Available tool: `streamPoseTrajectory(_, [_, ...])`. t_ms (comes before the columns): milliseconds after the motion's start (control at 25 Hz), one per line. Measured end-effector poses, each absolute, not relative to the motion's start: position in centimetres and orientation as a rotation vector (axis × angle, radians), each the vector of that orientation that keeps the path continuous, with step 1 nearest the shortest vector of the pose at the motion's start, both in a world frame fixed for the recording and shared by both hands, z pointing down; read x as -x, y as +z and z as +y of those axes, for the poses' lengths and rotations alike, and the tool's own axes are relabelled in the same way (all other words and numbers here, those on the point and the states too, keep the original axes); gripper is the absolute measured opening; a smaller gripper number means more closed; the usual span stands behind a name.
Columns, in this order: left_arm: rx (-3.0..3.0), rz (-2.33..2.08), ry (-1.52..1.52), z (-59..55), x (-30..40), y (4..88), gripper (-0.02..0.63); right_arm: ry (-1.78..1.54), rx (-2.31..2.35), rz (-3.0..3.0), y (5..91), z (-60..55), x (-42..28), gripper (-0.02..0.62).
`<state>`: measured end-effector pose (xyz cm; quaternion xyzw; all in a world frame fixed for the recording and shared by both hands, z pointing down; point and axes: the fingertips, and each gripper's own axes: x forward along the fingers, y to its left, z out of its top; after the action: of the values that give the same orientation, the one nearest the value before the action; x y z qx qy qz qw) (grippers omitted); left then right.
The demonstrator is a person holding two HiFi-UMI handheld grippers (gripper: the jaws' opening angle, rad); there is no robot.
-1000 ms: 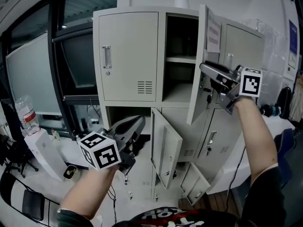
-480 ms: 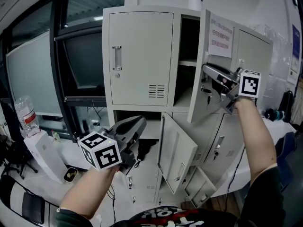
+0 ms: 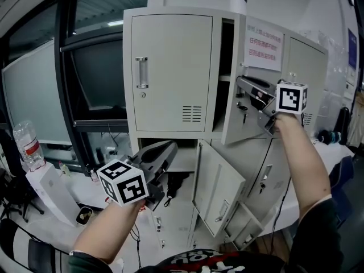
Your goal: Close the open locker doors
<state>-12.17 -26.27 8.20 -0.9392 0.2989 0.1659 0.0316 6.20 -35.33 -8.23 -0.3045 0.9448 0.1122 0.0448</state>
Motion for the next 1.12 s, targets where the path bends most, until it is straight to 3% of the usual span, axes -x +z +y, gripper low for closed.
streamPoseTrajectory(1120, [2.934, 0.924, 0.494, -29.0, 16.8, 10.6, 0.008, 0.33, 1.459, 2.697, -7.9, -44.4, -4.6, 0.069])
